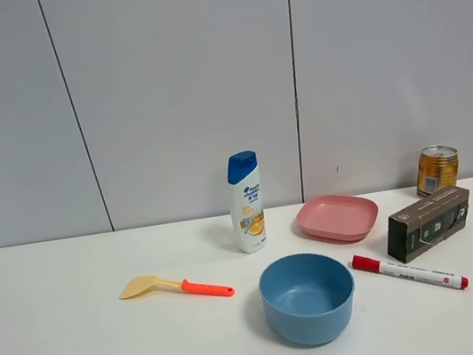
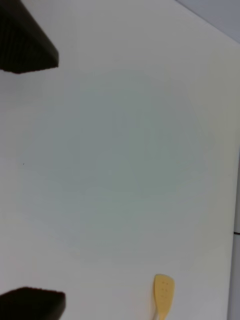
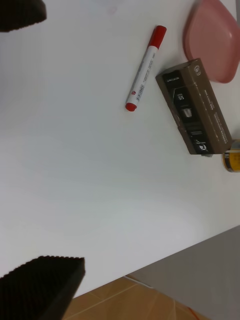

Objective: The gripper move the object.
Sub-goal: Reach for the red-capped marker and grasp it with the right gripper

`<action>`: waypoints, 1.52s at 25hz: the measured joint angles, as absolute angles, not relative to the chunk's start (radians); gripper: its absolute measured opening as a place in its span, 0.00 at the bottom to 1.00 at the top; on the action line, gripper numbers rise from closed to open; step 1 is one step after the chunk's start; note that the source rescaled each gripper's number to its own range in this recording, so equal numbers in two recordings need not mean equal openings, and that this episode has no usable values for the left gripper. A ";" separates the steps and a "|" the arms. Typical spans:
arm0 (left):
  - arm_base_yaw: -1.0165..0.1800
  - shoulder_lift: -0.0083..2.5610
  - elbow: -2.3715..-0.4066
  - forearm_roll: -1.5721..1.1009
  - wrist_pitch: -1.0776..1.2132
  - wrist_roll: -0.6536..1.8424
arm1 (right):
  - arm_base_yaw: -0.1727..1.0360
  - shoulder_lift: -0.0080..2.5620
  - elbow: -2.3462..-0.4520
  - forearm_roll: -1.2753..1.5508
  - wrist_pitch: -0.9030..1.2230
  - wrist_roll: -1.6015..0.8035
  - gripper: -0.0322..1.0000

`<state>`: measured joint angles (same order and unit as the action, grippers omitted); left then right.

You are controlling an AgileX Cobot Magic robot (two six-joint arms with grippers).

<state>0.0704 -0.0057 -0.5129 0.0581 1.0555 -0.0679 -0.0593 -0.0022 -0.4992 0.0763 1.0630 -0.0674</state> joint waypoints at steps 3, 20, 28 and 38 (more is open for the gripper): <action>0.070 -0.006 -0.513 0.058 1.056 -0.068 | -0.059 -0.002 -0.499 0.076 1.063 -0.067 0.91; 0.070 -0.006 -0.513 0.058 1.056 -0.068 | -0.059 -0.002 -0.499 0.076 1.063 -0.086 0.91; 0.070 -0.006 -0.513 0.058 1.056 -0.068 | -0.059 -0.002 -0.499 0.095 1.063 -0.157 0.91; 0.070 -0.006 -0.513 0.058 1.056 -0.068 | -0.059 0.001 -0.502 0.114 1.071 -0.188 0.91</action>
<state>0.0704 -0.0057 -0.5129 0.0581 1.0555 -0.0679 -0.0593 0.0006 -0.5017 0.1140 1.0710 -0.1881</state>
